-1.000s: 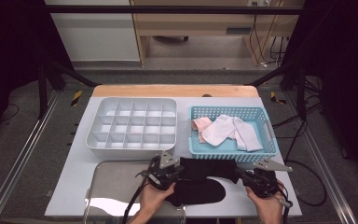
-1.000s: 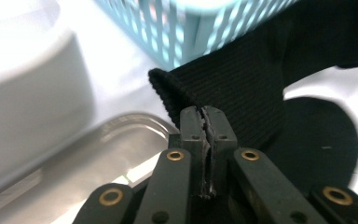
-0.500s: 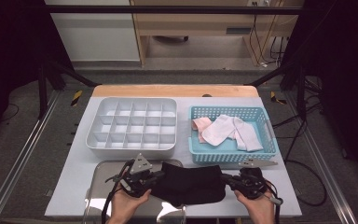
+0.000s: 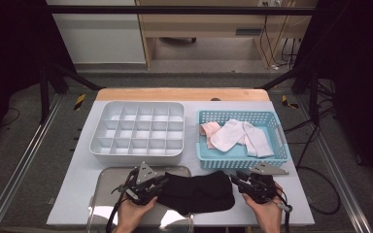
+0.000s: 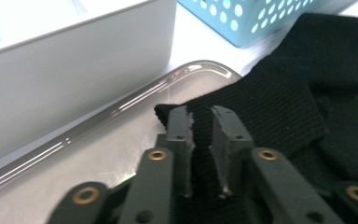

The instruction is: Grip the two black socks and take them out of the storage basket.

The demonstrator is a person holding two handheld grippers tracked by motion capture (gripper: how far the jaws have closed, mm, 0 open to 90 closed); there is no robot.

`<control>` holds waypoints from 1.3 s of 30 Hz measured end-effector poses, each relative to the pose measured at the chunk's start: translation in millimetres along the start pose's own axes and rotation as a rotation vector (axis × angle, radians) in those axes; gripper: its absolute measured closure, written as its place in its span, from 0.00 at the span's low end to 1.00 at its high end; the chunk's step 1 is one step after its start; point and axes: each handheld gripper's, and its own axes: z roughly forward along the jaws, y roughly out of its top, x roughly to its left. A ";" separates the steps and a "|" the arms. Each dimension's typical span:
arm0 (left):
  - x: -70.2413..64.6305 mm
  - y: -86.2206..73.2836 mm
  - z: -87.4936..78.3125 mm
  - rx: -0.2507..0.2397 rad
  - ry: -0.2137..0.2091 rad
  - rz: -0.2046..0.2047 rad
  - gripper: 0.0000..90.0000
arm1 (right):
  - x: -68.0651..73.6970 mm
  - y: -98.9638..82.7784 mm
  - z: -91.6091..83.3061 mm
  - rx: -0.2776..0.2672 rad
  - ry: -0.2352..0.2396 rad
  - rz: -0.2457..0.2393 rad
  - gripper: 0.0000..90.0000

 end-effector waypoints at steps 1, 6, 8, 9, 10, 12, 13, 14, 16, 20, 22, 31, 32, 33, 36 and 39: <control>-0.3 -2.5 -2.5 -0.012 0.002 -0.008 0.79 | -2.2 -1.9 -0.8 0.007 0.006 0.019 0.77; -2.9 -7.4 -2.0 0.003 0.004 -0.012 0.78 | -4.3 -10.9 10.2 0.057 0.031 0.050 0.75; -3.2 -10.1 1.6 0.023 0.015 -0.012 0.79 | -2.1 -12.8 15.4 0.060 0.059 0.058 0.73; -2.8 -11.3 4.0 0.036 0.021 -0.016 0.81 | 1.2 -13.9 18.6 0.068 0.068 0.050 0.70; -2.6 -12.0 5.7 0.040 0.021 -0.018 0.83 | 4.0 -15.3 22.1 0.070 0.058 0.023 0.68; -2.4 -12.8 7.6 0.054 0.027 -0.010 0.89 | 7.1 -18.4 26.9 0.093 0.049 0.005 0.69; -2.4 -12.8 7.6 0.054 0.027 -0.010 0.91 | 7.9 -19.4 28.7 0.114 0.053 0.009 0.73; -2.4 -13.2 8.8 0.058 0.033 -0.012 0.94 | 8.1 -19.5 29.5 0.120 0.057 0.004 0.76; -1.5 -13.0 9.6 0.063 0.032 -0.013 0.97 | 8.4 -19.0 29.3 0.127 0.053 0.004 0.88; -1.7 -11.9 10.2 0.060 0.034 -0.007 0.99 | 3.4 -15.8 23.7 0.130 0.054 0.010 0.97; -1.6 -11.5 10.4 0.057 0.034 -0.004 0.99 | 1.4 -11.8 17.9 0.096 0.028 -0.001 0.97; -0.3 -11.4 9.0 0.038 0.035 -0.006 0.97 | -1.2 -5.4 22.5 0.066 -0.080 -0.077 0.78; -0.1 -11.5 6.1 0.029 0.032 -0.008 0.95 | -4.9 -5.4 17.2 0.040 -0.079 -0.056 0.76; -0.1 -11.5 6.1 0.029 0.032 -0.008 0.93 | -7.6 -5.4 13.4 0.021 -0.081 -0.048 0.75; 0.2 -12.8 1.1 0.014 0.024 -0.021 0.88 | -14.8 -9.9 8.2 0.015 -0.090 -0.017 0.76; -0.6 -14.6 2.3 0.024 0.019 -0.025 0.85 | -18.3 -16.1 13.3 0.048 -0.087 -0.008 0.76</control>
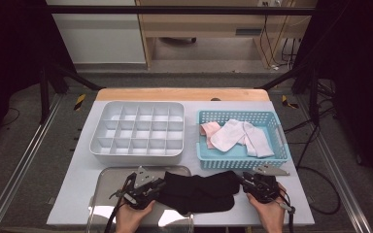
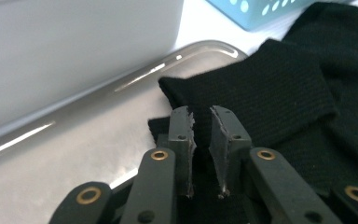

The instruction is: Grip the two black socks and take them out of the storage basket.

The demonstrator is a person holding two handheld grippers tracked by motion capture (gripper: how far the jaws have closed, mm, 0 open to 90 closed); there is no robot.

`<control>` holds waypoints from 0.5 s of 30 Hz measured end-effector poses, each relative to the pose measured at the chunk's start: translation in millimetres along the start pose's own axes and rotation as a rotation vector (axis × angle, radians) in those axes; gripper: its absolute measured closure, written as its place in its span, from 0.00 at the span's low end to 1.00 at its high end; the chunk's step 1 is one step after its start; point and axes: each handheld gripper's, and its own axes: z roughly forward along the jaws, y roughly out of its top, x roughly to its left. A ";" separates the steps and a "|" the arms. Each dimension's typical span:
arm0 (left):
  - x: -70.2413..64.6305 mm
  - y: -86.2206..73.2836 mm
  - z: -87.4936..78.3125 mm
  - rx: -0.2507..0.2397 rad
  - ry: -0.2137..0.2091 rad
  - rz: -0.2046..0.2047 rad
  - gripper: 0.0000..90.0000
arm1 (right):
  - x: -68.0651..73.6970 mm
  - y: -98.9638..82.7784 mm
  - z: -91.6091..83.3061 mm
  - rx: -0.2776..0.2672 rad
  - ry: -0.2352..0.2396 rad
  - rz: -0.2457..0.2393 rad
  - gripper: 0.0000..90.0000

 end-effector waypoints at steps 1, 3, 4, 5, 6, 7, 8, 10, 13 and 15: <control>-1.8 -1.7 2.8 0.012 -0.001 0.003 0.85 | 0.1 -1.0 2.3 0.012 0.007 0.008 0.76; -3.7 -3.1 7.2 0.029 0.003 0.002 0.85 | -1.3 -2.3 7.7 0.028 0.016 0.009 0.77; -3.7 -3.1 7.2 0.029 0.003 0.002 0.84 | -1.3 -2.7 9.6 0.041 0.025 0.016 0.78; -4.5 -3.3 8.3 0.033 0.012 0.004 0.85 | -1.0 -3.2 11.6 0.055 0.031 0.019 0.80; -4.5 -3.3 8.3 0.033 0.012 0.004 0.86 | -1.0 -3.2 11.6 0.055 0.031 0.019 0.80; -5.6 -3.2 8.8 0.031 0.018 0.000 0.86 | -0.4 -3.7 13.4 0.069 0.032 0.015 0.82; -6.3 -3.2 9.1 0.037 0.024 0.004 0.90 | 0.9 -3.8 14.9 0.078 0.043 0.013 0.88; -7.2 -2.2 9.9 0.046 0.031 0.006 0.94 | 1.0 -3.6 14.9 0.078 0.043 0.011 0.90; -4.8 -0.9 9.4 0.037 0.014 -0.012 0.97 | -0.5 -1.9 9.1 0.073 0.053 0.032 0.97; -3.1 -0.3 6.0 0.020 -0.001 -0.018 0.98 | -1.6 -0.3 2.4 0.043 0.059 0.035 0.97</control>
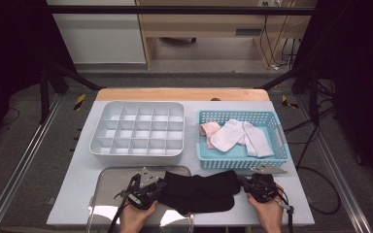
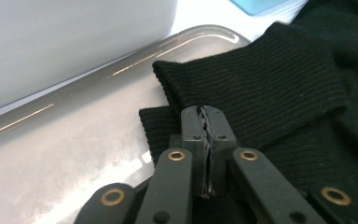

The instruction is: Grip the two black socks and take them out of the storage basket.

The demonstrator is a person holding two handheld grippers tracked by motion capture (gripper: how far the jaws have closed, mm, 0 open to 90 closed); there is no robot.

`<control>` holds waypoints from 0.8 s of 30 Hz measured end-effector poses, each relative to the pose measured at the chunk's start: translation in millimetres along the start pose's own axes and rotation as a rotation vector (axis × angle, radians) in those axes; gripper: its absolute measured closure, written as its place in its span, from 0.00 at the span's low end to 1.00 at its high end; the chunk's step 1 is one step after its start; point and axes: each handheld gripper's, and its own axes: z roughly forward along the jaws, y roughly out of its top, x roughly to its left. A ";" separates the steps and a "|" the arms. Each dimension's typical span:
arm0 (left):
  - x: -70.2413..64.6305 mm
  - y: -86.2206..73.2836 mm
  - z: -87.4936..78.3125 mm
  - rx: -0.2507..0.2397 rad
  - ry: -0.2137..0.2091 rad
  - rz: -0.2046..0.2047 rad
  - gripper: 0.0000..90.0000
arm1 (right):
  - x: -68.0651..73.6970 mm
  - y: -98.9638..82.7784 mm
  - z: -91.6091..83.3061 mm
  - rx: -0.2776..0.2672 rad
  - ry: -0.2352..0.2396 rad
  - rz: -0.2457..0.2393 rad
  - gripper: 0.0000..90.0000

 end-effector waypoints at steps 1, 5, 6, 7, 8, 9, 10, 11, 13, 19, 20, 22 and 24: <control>0.0 0.0 0.0 0.000 0.000 0.000 0.98 | 0.0 0.0 0.0 0.000 0.000 0.000 0.97; 6.3 5.7 -19.4 -0.069 -0.025 -0.009 0.98 | 4.2 6.7 -19.7 -0.072 0.014 -0.008 0.98; 7.7 6.9 -23.4 -0.077 -0.027 -0.010 0.98 | 6.2 8.6 -24.7 -0.080 0.024 -0.003 0.98; 9.3 7.7 -26.9 -0.086 -0.032 -0.013 0.98 | 7.6 9.8 -28.2 -0.090 0.031 -0.005 0.98; 11.0 8.2 -30.1 -0.091 -0.035 -0.015 0.98 | 9.8 11.0 -31.8 -0.091 0.040 0.000 0.98; 11.0 8.2 -30.1 -0.091 -0.035 -0.015 0.98 | 9.8 11.0 -31.8 -0.091 0.040 0.000 0.98; 13.9 8.8 -35.0 -0.098 -0.044 -0.023 0.98 | 13.1 12.1 -37.5 -0.098 0.051 -0.005 0.98; 13.9 8.8 -35.0 -0.098 -0.044 -0.023 0.98 | 13.1 12.1 -37.5 -0.098 0.051 -0.005 0.98; 17.6 8.2 -40.8 -0.104 -0.049 -0.029 0.98 | 16.8 11.9 -42.2 -0.094 0.064 0.005 0.98; 29.0 3.0 -55.8 -0.098 -0.072 -0.051 0.98 | 27.7 9.6 -49.0 -0.064 0.127 0.036 0.98; 29.2 1.0 -56.1 -0.090 -0.074 -0.048 0.98 | 29.1 9.3 -49.5 -0.058 0.132 0.039 0.98; 29.4 -2.4 -55.9 -0.076 -0.080 -0.045 0.98 | 31.2 7.2 -47.9 -0.038 0.139 0.034 0.98; 29.1 -3.5 -55.0 -0.070 -0.084 -0.045 0.98 | 31.4 4.5 -43.9 -0.012 0.136 0.040 0.98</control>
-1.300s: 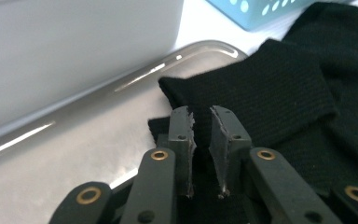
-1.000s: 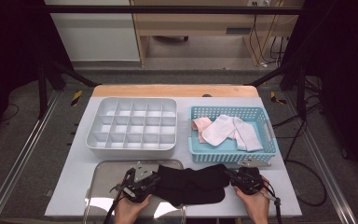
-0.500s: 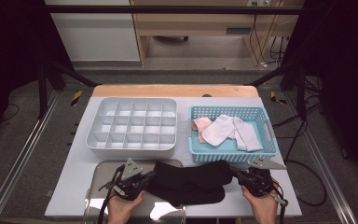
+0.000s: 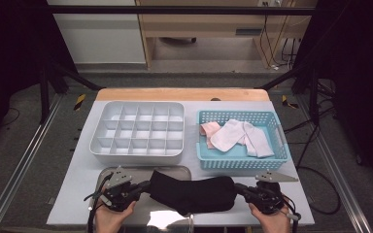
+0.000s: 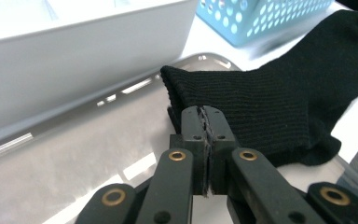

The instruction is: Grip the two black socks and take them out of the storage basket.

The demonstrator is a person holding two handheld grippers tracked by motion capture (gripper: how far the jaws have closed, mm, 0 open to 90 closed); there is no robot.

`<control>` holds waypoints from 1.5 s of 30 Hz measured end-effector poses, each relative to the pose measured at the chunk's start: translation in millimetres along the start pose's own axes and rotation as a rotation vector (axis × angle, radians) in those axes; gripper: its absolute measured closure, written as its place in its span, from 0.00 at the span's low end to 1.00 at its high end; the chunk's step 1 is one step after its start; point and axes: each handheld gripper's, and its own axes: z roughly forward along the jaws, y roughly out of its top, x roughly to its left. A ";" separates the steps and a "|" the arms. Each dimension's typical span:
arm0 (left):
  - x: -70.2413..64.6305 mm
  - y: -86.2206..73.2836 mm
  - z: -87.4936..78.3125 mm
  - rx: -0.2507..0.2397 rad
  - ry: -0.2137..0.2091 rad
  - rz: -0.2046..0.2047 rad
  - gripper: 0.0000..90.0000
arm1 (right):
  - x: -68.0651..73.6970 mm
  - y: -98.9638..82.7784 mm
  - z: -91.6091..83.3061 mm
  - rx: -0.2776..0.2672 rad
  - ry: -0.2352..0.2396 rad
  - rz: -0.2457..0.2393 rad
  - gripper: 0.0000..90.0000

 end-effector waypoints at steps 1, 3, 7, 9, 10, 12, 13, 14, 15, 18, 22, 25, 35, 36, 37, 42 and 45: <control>-0.3 -0.6 0.8 0.004 -0.001 0.003 0.98 | -1.0 -1.3 2.6 0.015 -0.004 0.001 0.98; -1.7 -1.6 6.4 0.039 -0.011 0.010 0.98 | -3.3 -3.7 7.3 0.041 -0.018 0.013 0.98; -1.7 -3.7 15.2 0.063 -0.013 0.007 0.98 | -8.6 -6.6 15.5 0.074 -0.051 0.016 0.97; -2.8 -5.4 21.4 0.073 0.004 0.014 0.97 | -11.9 -8.6 22.3 0.085 -0.073 0.006 0.96; -3.0 -5.8 22.2 0.074 0.006 0.019 0.97 | -12.1 -9.5 25.4 0.098 -0.081 0.001 0.94; -2.8 -6.2 23.3 0.073 0.012 0.027 0.97 | -12.0 -10.9 29.6 0.098 -0.119 -0.033 0.87; -2.3 -6.3 23.5 0.071 0.011 0.025 0.97 | -10.9 -10.9 30.4 0.088 -0.128 -0.043 0.82; -1.8 -6.4 23.4 0.066 0.009 0.026 0.97 | -9.4 -10.1 29.9 0.068 -0.130 -0.053 0.79; -1.8 -6.4 23.4 0.066 0.009 0.026 0.97 | -9.4 -10.1 29.9 0.068 -0.130 -0.053 0.79; -2.5 -6.0 24.7 0.062 0.007 0.026 0.97 | 2.8 -5.3 25.1 -0.037 -0.097 -0.123 0.75; -3.2 -5.8 25.0 0.059 0.010 0.031 0.97 | 19.8 -4.9 31.7 -0.052 0.007 -0.146 0.74; -2.4 -5.6 23.9 0.056 0.007 0.036 0.97 | 33.6 -6.9 44.7 -0.031 0.086 -0.169 0.72; -2.7 -5.5 24.4 0.047 0.009 0.036 0.97 | 58.0 -17.2 77.4 0.073 0.154 -0.234 0.80; -2.6 -5.6 24.8 0.049 0.009 0.036 0.97 | 58.4 -18.6 79.6 0.089 0.147 -0.239 0.83; -2.6 -5.6 24.8 0.049 0.009 0.036 0.97 | 58.4 -18.6 79.6 0.089 0.147 -0.239 0.83; -2.4 -5.6 25.0 0.048 0.012 0.035 0.97 | 58.3 -19.9 81.1 0.106 0.126 -0.244 0.99; -2.2 -5.6 24.8 0.047 0.014 0.034 0.97 | 58.1 -18.0 79.2 0.102 0.129 -0.242 0.99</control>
